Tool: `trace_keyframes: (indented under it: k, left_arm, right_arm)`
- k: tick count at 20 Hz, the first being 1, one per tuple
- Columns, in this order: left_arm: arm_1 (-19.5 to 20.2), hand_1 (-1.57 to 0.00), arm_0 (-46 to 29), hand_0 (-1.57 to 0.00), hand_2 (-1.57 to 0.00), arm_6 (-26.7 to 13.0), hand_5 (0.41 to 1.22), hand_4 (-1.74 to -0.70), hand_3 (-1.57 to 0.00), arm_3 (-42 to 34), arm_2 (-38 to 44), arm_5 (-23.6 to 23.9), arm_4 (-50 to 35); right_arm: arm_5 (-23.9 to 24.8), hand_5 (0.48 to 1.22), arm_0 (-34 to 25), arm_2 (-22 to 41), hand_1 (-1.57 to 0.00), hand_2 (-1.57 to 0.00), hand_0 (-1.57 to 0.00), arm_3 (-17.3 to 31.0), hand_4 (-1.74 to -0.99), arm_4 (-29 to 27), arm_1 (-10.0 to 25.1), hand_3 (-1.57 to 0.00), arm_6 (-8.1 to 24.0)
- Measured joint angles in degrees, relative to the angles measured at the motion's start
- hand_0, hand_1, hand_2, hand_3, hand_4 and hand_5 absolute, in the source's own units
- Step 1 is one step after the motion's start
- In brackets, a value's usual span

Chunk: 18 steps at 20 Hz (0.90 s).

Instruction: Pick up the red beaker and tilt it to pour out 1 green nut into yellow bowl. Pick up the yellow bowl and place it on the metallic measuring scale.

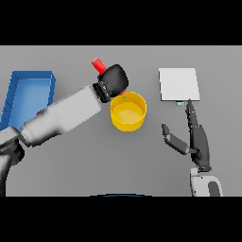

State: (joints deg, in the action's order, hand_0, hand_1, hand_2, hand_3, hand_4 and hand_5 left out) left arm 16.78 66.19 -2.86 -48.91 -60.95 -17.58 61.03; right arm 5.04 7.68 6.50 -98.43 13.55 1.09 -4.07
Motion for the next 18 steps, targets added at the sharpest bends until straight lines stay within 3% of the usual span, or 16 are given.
trace_keyframes:
  k: [9,12,17,18]
  left_arm:
    - [-1.9,-1.57,7.0,-1.57,-1.57,4.0,1.221,-1.73,-1.57,4.4,-8.6,-2.1,4.4]
    - [-2.6,-1.57,8.8,-1.57,-1.57,6.3,1.221,-1.73,-1.57,5.5,-11.7,-0.7,5.8]
    - [-0.7,-1.57,13.3,-1.57,-1.57,8.0,1.221,-1.73,-1.57,5.5,-12.0,-1.2,4.8]
    - [1.0,-1.57,15.1,-1.57,-1.57,8.7,1.221,-1.73,-1.49,6.0,-11.1,-0.1,4.3]
  right_arm:
    - [1.1,0.591,0.1,0.2,0.0,0.0,0.0,1.5,-1.204,1.8,0.2,0.0,-1.0]
    - [1.3,0.593,-0.5,0.4,0.0,0.0,0.0,1.8,-1.209,2.2,0.0,0.0,-1.5]
    - [1.8,0.592,0.1,1.1,0.0,0.0,0.0,1.3,-1.209,3.4,-0.3,0.0,-1.1]
    - [2.0,0.592,-0.1,1.0,0.0,0.0,0.0,1.1,-1.203,3.5,-0.2,0.0,-1.2]
